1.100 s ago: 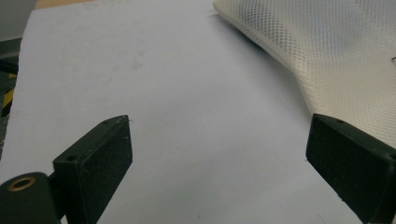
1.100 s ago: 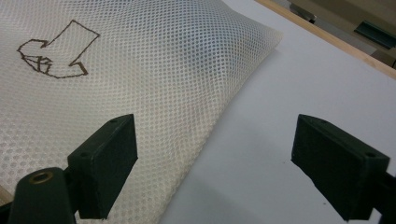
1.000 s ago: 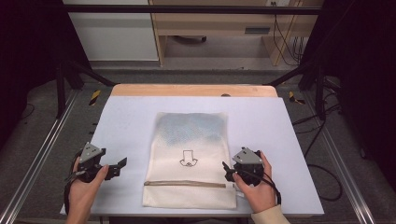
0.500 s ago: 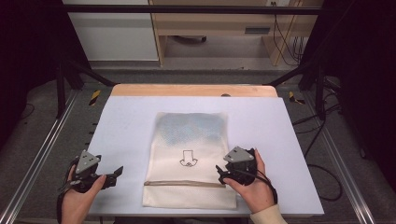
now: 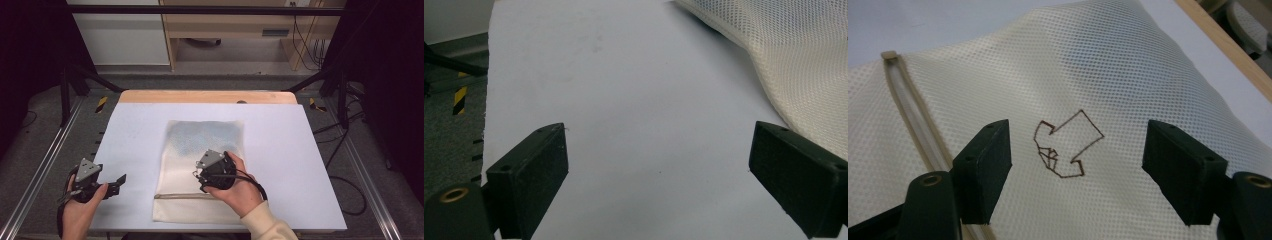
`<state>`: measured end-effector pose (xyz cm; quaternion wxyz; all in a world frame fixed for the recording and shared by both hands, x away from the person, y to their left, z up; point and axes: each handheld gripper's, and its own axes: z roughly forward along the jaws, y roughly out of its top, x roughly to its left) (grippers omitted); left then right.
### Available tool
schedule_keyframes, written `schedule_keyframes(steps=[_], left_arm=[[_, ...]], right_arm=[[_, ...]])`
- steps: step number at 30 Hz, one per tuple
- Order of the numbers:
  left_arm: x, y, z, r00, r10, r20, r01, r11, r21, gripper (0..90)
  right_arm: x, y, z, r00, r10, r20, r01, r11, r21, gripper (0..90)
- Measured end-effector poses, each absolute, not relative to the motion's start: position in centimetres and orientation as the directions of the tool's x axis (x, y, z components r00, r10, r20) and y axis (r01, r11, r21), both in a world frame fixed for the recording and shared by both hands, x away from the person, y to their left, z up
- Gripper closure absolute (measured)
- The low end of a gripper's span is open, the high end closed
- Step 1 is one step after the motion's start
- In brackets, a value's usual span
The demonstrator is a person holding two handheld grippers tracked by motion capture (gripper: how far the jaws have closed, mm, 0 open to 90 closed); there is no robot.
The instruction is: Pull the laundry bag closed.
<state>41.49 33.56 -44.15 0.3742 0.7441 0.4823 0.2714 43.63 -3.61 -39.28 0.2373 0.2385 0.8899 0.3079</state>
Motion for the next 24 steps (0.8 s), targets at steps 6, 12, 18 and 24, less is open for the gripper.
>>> schedule_keyframes(steps=[6,12,18,24], left_arm=[[41.6,34.1,-44.2,0.376,0.926,0.036,0.521,-0.243,0.818,9.4],[41.6,34.1,-44.1,0.384,0.922,0.043,0.507,-0.249,0.825,9.3],[41.7,34.0,-44.0,0.387,0.921,0.05,0.5,-0.255,0.828,9.3],[41.6,33.7,-43.8,0.385,0.92,0.069,0.486,-0.266,0.833,9.4]], right_arm=[[44.2,-1.5,-39.0,-0.812,0.521,-0.261,0.276,0.738,0.616,24.3],[44.4,0.1,-38.8,-0.838,0.481,-0.258,0.249,0.758,0.603,24.2],[44.2,1.1,-38.4,-0.867,0.442,-0.23,0.227,0.762,0.607,33.7],[44.2,2.1,-38.1,-0.886,0.4,-0.234,0.189,0.772,0.606,38.7]])
